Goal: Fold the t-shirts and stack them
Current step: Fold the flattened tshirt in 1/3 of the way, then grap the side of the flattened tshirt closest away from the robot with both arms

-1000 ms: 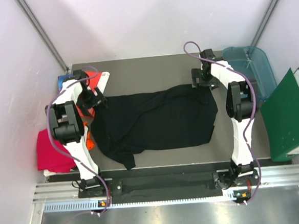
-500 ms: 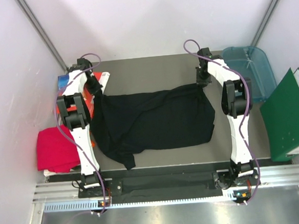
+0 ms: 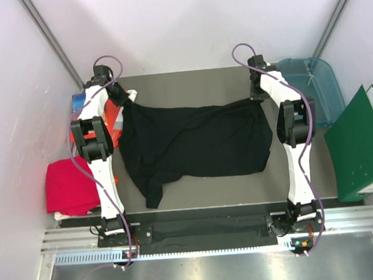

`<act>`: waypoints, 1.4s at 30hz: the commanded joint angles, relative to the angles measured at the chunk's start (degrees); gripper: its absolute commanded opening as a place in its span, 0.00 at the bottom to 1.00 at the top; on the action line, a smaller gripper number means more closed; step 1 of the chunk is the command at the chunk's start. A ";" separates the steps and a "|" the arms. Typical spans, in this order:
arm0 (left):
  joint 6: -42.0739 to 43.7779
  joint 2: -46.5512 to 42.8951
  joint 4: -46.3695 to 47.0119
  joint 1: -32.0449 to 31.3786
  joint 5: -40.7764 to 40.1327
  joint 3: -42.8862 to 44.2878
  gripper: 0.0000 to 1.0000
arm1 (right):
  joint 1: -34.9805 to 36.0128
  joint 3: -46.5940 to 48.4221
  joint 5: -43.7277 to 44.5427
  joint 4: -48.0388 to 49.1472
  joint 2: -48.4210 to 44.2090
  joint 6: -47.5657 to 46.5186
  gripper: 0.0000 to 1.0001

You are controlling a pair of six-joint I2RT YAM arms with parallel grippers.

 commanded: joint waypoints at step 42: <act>5.46 -40.76 1.56 -19.64 -8.87 -55.39 0.91 | -5.77 -52.46 -20.32 6.05 -40.64 7.61 0.90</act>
